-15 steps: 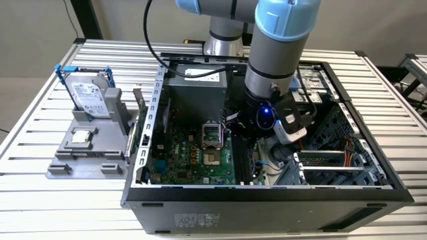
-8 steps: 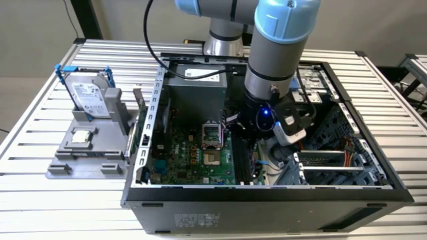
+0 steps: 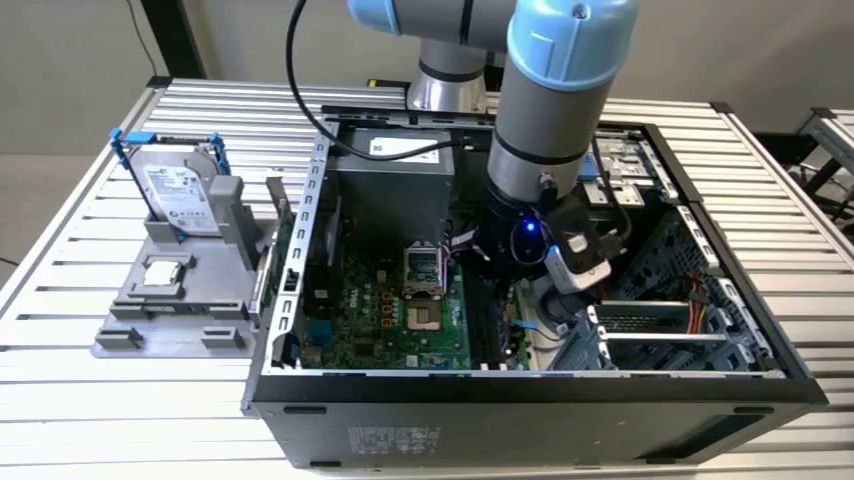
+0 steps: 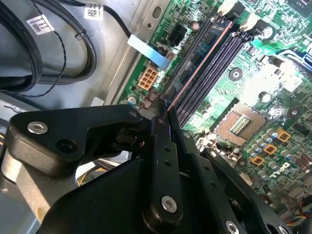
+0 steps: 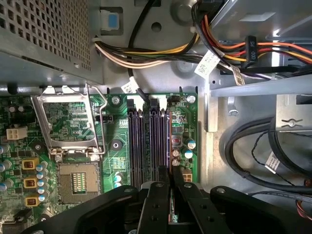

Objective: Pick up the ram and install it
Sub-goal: 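Insert the ram into the slot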

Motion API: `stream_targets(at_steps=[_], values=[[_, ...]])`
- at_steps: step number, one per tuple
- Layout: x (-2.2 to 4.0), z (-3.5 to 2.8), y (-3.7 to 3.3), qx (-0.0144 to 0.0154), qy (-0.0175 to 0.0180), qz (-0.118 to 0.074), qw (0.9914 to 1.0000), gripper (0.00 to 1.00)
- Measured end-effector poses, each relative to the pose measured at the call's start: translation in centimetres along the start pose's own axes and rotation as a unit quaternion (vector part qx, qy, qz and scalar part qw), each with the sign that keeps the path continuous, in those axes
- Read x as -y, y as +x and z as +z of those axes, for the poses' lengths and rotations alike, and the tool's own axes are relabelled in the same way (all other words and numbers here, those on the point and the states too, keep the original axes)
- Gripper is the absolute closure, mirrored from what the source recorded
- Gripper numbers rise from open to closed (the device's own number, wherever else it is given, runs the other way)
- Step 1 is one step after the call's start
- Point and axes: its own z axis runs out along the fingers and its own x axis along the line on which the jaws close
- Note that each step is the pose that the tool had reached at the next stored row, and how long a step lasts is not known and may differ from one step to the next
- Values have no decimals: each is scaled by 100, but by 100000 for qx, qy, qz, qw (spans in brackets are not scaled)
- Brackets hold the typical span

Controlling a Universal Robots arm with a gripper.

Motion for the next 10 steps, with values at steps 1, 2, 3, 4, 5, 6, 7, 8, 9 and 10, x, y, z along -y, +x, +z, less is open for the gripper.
stream_targets(at_steps=[1, 2, 3, 4, 5, 6, 7, 8, 9, 10], values=[[4, 2, 0, -2, 0, 4, 100000, 100], [10, 4, 0, -3, 8, 2, 100000, 100], [15, 6, -1, -3, 3, 2, 100000, 100], [21, 7, -1, -1, 2, 2, 100000, 100], [24, 8, -1, -3, 4, 1, 100000, 100], [25, 10, -1, -2, 6, 0, 100000, 100], [25, 11, -1, -3, 9, 1, 100000, 100], [25, 10, -1, -3, 14, 0, 100000, 100], [25, 11, -1, -3, 13, -1, 100000, 100], [25, 12, -1, 0, 6, 2, 100000, 100]])
